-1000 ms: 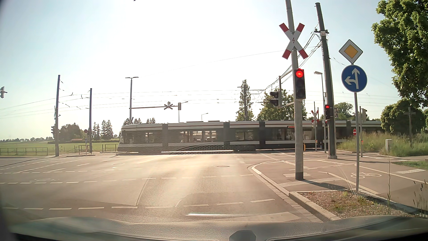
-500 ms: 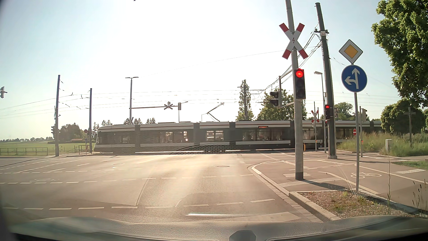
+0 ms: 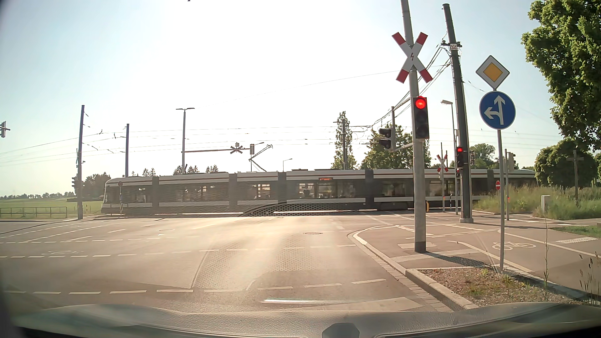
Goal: Follow the waypoints while adhering to traffic rules and regulations
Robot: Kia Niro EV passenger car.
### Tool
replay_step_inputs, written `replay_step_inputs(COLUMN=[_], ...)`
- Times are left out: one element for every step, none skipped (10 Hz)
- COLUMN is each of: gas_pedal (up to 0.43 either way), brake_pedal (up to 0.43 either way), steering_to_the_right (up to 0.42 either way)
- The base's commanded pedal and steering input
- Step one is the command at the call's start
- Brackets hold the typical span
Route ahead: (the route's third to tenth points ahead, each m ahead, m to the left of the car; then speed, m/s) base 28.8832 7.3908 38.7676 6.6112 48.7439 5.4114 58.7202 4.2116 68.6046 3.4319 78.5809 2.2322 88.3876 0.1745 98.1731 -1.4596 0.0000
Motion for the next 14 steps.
replay_step_inputs(gas_pedal=[0.000,0.000,0.000,0.000,0.000,0.000,0.000,0.000,0.000,0.000,0.000,0.000,0.000,0.000], brake_pedal=[0.317,0.317,0.317,0.317,0.317,0.317,0.317,0.317,0.317,0.311,0.317,0.317,0.317,0.317], steering_to_the_right=[-0.019,-0.019,-0.018,-0.018,-0.017,-0.017,-0.016,-0.017,-0.017,-0.016,-0.017,-0.016,-0.017,-0.016])
